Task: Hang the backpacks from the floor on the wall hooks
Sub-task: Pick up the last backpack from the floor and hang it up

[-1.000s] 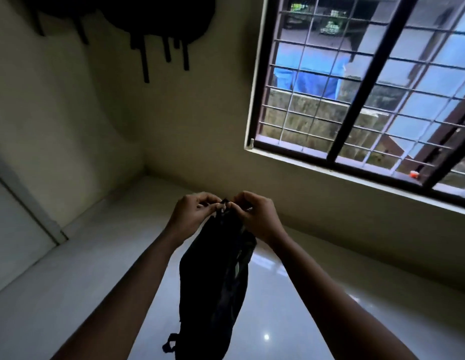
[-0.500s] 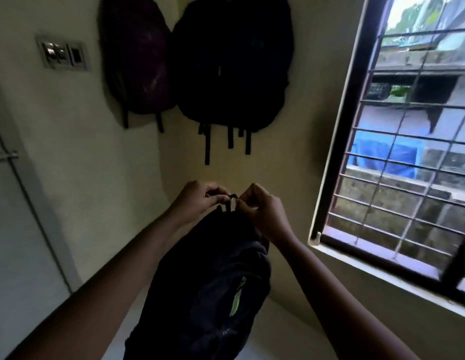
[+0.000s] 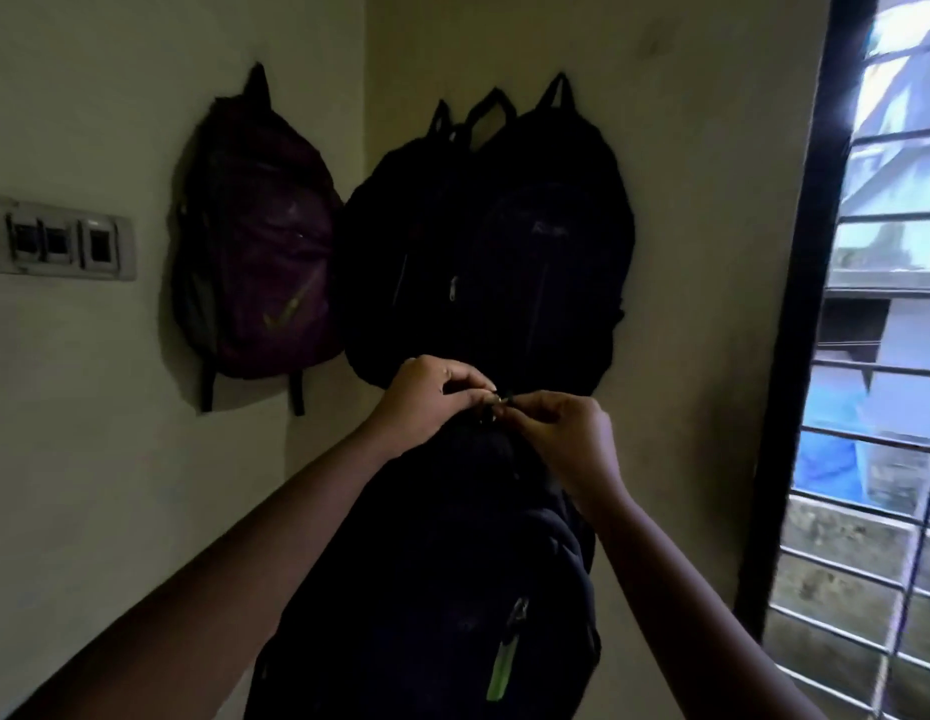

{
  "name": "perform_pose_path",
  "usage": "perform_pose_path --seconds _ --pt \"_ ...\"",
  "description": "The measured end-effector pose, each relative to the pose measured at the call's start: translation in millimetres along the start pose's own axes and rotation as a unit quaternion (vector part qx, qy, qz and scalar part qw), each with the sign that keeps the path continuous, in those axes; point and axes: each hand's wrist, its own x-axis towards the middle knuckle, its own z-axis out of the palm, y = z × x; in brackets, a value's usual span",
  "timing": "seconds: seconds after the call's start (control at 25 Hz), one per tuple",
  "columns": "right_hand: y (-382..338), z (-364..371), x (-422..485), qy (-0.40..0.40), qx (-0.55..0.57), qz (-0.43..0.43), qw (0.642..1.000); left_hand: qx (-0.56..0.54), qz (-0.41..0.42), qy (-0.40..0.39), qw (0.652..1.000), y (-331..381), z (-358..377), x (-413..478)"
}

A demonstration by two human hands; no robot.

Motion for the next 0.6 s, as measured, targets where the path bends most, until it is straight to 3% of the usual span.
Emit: perform_pose_path --seconds 0.28,0.6 --pt "-3.2 -22.3 122.8 0.168 -0.034 -0.056 0.984 -0.072 0.108 -0.012 0.991 -20.4 5.6 153.8" --pt "-4.3 -103.0 264.5 0.293 -0.136 -0.074 0.944 -0.089 0.139 0.077 0.983 26.8 48.2 302.4"
